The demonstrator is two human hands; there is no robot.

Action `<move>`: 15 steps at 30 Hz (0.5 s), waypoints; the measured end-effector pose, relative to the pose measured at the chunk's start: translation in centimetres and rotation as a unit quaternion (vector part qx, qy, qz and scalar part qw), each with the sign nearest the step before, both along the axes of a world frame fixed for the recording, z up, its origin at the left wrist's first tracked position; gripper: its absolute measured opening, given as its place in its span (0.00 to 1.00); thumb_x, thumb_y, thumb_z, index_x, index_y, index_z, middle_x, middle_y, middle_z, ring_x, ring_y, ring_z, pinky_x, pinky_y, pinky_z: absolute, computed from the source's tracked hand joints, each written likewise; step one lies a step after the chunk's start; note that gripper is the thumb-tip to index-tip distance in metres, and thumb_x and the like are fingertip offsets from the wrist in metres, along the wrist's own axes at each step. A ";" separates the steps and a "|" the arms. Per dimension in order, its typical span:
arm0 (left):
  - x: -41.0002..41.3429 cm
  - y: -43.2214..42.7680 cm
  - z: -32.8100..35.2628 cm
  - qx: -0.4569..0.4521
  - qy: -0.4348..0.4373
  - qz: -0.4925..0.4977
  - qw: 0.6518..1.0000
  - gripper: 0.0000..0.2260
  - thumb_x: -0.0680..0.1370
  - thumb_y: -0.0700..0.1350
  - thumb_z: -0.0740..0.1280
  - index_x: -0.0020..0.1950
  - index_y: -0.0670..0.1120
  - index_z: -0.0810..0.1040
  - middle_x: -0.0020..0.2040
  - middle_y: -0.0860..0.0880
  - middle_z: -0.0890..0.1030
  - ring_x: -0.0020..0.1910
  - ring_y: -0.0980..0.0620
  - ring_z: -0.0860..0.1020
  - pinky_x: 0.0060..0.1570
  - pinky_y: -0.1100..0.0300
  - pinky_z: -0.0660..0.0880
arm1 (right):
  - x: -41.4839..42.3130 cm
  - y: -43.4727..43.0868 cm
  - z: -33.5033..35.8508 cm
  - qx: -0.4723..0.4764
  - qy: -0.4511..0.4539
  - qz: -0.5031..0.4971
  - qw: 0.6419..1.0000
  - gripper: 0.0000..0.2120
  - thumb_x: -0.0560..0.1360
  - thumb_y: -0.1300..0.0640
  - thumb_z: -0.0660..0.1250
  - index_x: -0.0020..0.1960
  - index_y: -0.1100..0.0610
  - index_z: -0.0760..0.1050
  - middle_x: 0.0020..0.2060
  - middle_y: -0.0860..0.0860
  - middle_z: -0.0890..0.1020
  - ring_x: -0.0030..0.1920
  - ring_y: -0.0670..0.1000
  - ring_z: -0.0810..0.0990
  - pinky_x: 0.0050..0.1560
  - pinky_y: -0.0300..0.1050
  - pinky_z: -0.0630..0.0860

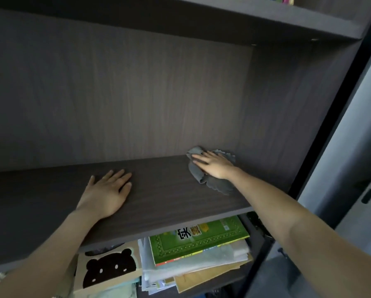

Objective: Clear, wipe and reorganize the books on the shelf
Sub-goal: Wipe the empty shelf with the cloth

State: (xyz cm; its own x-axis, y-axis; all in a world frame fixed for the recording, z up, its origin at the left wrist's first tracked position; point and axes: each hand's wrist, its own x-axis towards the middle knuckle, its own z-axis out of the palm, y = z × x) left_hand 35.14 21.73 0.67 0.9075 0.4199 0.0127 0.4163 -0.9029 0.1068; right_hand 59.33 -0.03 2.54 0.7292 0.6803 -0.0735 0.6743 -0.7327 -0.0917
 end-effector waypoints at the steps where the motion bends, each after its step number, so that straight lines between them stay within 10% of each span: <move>1: 0.1 -0.1 0.0 0.000 -0.001 0.003 1.000 0.23 0.83 0.56 0.44 0.78 0.57 0.51 0.79 0.56 0.49 0.77 0.54 0.47 0.75 0.47 0.45 | 1.0 -1.0 0.2 0.002 -0.002 -0.012 1.000 0.24 0.82 0.40 0.44 0.77 0.42 0.52 0.78 0.47 0.53 0.77 0.50 0.50 0.75 0.51 0.47; 9: 0.5 -0.9 0.4 -0.010 0.002 0.019 1.000 0.22 0.83 0.56 0.45 0.78 0.56 0.54 0.78 0.55 0.53 0.77 0.53 0.50 0.75 0.48 0.46 | 0.5 -6.0 -1.1 0.016 -0.010 -0.125 0.992 0.25 0.83 0.45 0.41 0.79 0.50 0.49 0.78 0.54 0.52 0.78 0.53 0.49 0.76 0.48 0.42; 15: -0.5 -2.4 0.5 -0.011 -0.003 0.036 0.999 0.23 0.83 0.56 0.45 0.78 0.54 0.55 0.79 0.53 0.52 0.78 0.50 0.50 0.75 0.47 0.47 | -8.2 -6.4 -1.0 0.130 -0.036 -0.015 0.991 0.16 0.82 0.59 0.53 0.67 0.57 0.71 0.65 0.58 0.76 0.63 0.59 0.74 0.56 0.47 0.68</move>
State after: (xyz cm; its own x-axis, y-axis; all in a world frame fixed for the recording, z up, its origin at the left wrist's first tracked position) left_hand 34.60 19.37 1.14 0.8750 0.4841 0.0071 0.4793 -0.8681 0.1287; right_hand 51.17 -6.39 1.52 0.7469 0.6467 0.1545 0.6637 -0.7107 -0.2332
